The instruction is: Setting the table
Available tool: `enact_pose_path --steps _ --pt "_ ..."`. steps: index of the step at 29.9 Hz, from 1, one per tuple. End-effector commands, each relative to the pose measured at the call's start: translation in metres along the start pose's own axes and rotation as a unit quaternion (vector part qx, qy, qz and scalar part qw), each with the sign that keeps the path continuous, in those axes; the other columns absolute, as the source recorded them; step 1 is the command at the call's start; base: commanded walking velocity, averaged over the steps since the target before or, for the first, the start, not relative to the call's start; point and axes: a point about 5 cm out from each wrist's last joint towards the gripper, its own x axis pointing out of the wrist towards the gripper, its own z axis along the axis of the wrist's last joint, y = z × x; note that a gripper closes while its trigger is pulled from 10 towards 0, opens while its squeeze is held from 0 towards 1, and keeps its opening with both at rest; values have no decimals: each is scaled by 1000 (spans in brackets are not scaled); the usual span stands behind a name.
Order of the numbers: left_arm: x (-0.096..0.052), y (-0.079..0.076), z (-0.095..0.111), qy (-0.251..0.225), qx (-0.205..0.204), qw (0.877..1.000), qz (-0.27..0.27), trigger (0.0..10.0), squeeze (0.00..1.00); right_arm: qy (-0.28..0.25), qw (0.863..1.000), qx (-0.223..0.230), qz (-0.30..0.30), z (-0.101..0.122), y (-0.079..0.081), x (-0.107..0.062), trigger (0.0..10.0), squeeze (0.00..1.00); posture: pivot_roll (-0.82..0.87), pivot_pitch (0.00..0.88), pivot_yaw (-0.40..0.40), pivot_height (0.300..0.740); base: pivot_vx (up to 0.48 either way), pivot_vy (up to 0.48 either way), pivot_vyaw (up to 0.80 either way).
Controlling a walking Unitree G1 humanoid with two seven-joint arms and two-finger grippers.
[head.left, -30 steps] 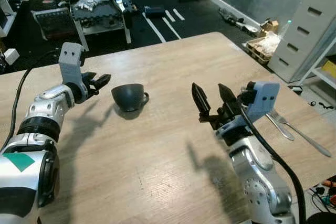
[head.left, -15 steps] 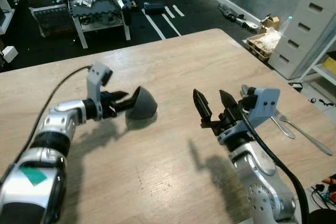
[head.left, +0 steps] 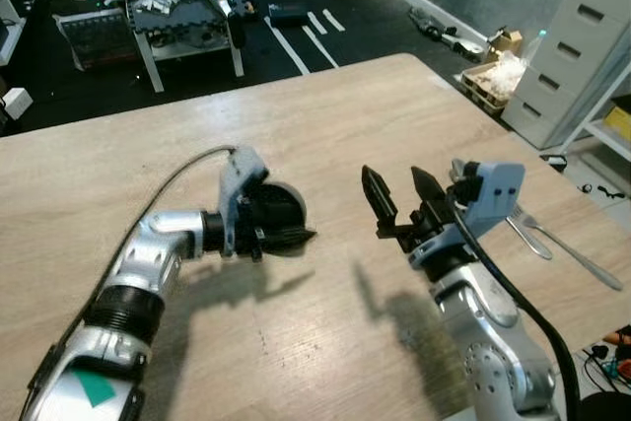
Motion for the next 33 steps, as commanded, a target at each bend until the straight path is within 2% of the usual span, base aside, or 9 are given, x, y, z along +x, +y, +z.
enact_pose_path --steps 1,11,16,17,21,22,26,27,33 --pt "4 -9 -3 3 -8 1000 -19 10000 0 6 1000 -1 -3 -3 -2 -3 10000 0 12 174 112 740 0 0 0" --pt "9 -27 -12 13 -1 1000 -5 10000 0 5 1000 -2 -1 -3 -2 0 10000 0 20 170 109 740 0 0 0" --pt "-7 -31 18 8 163 986 47 10000 0 4 1000 -3 -5 -3 -3 -2 10000 0 21 172 117 740 0 0 0" --pt "-7 -31 18 8 163 986 47 10000 0 4 1000 -3 -5 -3 -3 -2 10000 0 21 172 117 740 0 0 0" --pt "-28 -13 44 3 253 953 168 10000 0 5 1000 0 -8 -5 -3 -3 10000 0 47 171 120 740 0 0 0" --pt "-48 6 56 0 266 926 268 10000 0 6 1000 2 -4 -7 -2 -1 10000 0 51 169 115 740 0 0 0" --pt "-72 28 56 30 281 888 362 10000 0 6 1000 4 0 -8 0 1 10000 0 54 167 115 740 0 0 0" --pt "-85 41 52 74 299 863 400 10000 0 5 1000 4 2 -7 1 2 10000 0 50 168 116 740 0 0 0" --pt "-95 51 41 105 276 865 405 10000 0 3 1000 3 0 -6 0 1 10000 0 51 172 118 740 0 0 0"
